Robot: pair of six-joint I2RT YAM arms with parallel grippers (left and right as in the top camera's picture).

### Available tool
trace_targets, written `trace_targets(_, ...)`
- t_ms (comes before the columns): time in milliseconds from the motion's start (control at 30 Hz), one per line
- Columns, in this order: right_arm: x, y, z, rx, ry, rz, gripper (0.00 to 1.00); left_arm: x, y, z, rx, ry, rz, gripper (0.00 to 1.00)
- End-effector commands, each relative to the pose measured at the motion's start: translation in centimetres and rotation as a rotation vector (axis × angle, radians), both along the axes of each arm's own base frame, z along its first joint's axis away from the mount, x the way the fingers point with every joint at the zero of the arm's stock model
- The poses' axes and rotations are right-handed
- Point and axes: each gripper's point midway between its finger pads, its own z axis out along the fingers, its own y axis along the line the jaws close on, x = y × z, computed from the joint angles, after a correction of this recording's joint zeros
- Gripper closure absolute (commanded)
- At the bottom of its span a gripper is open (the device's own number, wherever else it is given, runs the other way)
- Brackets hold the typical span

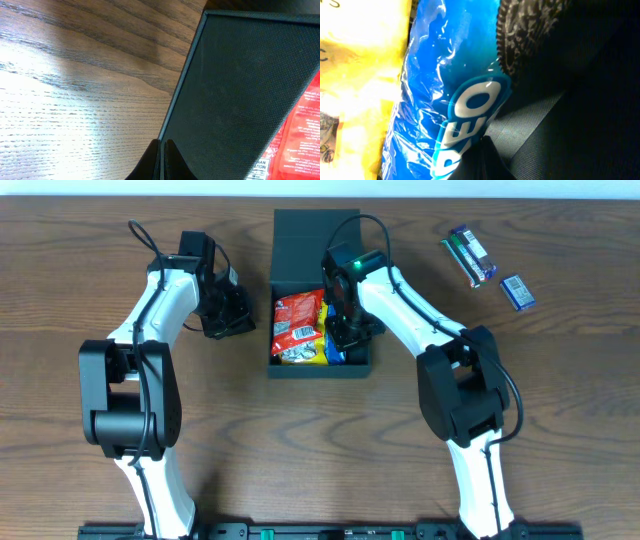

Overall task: Pack container
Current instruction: 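Push the Oreo pack down beside the bags with the right gripper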

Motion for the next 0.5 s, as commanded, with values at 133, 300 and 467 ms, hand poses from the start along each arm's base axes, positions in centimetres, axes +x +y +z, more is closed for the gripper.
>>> trace_targets(133, -0.5, 0.5, -0.9, 0.011, 0.024, 0.016, 0.99, -0.4, -0.2, -0.7, 0.004, 0.021, -0.010, 0.94)
trace_targets(300, -0.4, 0.6, -0.9, 0.014, 0.018, 0.017, 0.99, -0.5, -2.1, -0.7, 0.002, 0.005, -0.058, 0.94)
trace_targets(467, -0.2, 0.7, -0.9, 0.017, 0.013, 0.017, 0.99, -1.1, -4.2, -0.5, -0.027, 0.005, -0.102, 0.94)
